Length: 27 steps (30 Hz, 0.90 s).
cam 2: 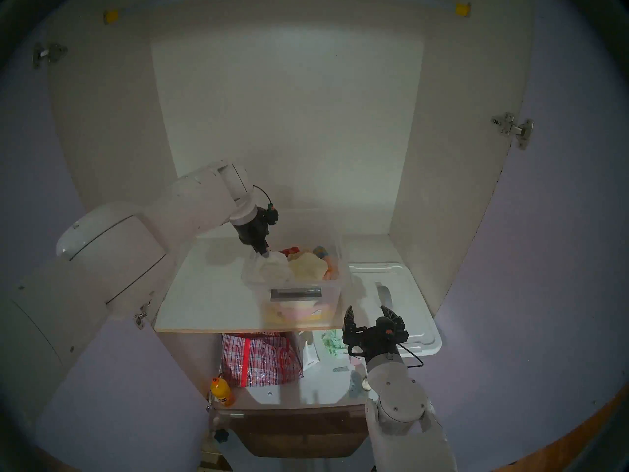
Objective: Take clothing out of the storage bin and put the lid back on the bin
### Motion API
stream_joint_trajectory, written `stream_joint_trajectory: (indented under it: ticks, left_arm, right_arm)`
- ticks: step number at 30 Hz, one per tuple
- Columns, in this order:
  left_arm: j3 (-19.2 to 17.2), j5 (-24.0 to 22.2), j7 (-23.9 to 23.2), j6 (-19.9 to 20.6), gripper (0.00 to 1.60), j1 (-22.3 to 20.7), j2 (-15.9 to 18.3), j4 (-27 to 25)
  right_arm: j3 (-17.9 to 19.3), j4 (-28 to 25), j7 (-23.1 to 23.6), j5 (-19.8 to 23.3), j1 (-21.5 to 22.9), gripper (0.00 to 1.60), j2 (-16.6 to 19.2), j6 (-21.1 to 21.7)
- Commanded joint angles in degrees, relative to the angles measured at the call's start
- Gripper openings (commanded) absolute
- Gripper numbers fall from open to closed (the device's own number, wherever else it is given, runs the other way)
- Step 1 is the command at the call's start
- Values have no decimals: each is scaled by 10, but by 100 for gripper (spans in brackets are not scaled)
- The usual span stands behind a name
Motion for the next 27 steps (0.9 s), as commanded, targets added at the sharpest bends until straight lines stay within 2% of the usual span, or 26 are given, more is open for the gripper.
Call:
stream_joint_trajectory:
  ticks: [1, 7, 10, 16, 17, 20, 21, 23, 27]
  left_arm:
    - [-1, 7, 34, -24, 0, -47, 0, -9]
    - [14, 23, 74, 3, 0, -77, 11, -39]
    - [13, 28, 69, 12, 0, -103, 24, -54]
    - [12, 33, 62, 21, 0, -183, 53, -85]
    - [2, 38, 72, 22, 0, -174, 61, -104]
    - [10, 48, 69, 32, 0, -229, 71, -114]
    - [4, 55, 70, 37, 0, -217, 78, -129]
    - [17, 66, 65, 50, 0, -260, 90, -140]
    - [45, 91, 62, 74, 0, -292, 109, -153]
  right_arm:
    - [0, -19, 0, 0, 3, 160, 0, -3]
    - [0, -20, 0, 0, 3, 160, 0, -3]
    - [0, -18, 0, 0, 3, 160, 0, -3]
    - [0, -13, 0, 0, 5, 160, 0, -3]
    - [0, -12, 0, 0, 5, 160, 0, -3]
    - [0, -11, 0, 0, 6, 160, 0, -3]
    - [0, -10, 0, 0, 6, 160, 0, -3]
    - [0, -9, 0, 0, 7, 160, 0, -4]
    - [0, -7, 0, 0, 8, 160, 0, -4]
